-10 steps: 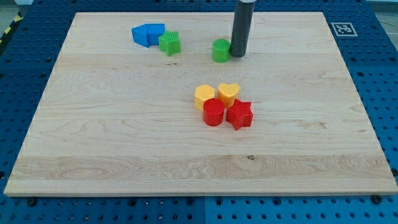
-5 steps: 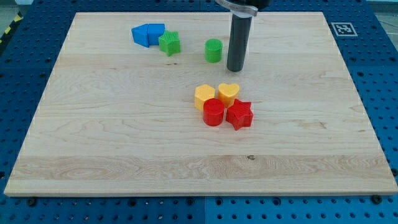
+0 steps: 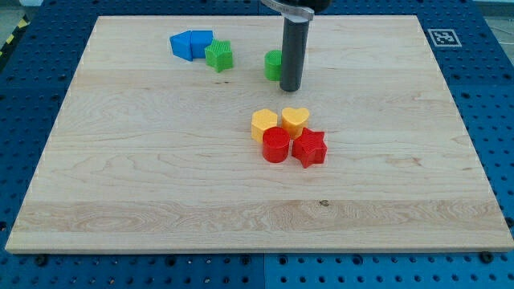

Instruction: Move the green circle to the right side of the green star

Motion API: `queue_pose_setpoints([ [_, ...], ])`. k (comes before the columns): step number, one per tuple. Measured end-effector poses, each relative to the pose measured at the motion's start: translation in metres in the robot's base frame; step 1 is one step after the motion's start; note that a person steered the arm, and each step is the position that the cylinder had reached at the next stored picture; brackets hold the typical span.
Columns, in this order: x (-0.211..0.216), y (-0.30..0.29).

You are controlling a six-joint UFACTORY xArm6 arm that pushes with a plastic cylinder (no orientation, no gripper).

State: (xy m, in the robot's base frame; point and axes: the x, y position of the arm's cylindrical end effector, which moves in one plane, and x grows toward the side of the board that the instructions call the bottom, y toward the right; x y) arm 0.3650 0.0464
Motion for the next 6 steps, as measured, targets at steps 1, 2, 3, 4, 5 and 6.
queue_pose_setpoints([
  [1, -0.008, 0.0],
  [2, -0.008, -0.021],
  [3, -0.009, -0.03],
  [4, -0.009, -0.013],
  [5, -0.009, 0.006],
  [6, -0.03, -0.015],
])
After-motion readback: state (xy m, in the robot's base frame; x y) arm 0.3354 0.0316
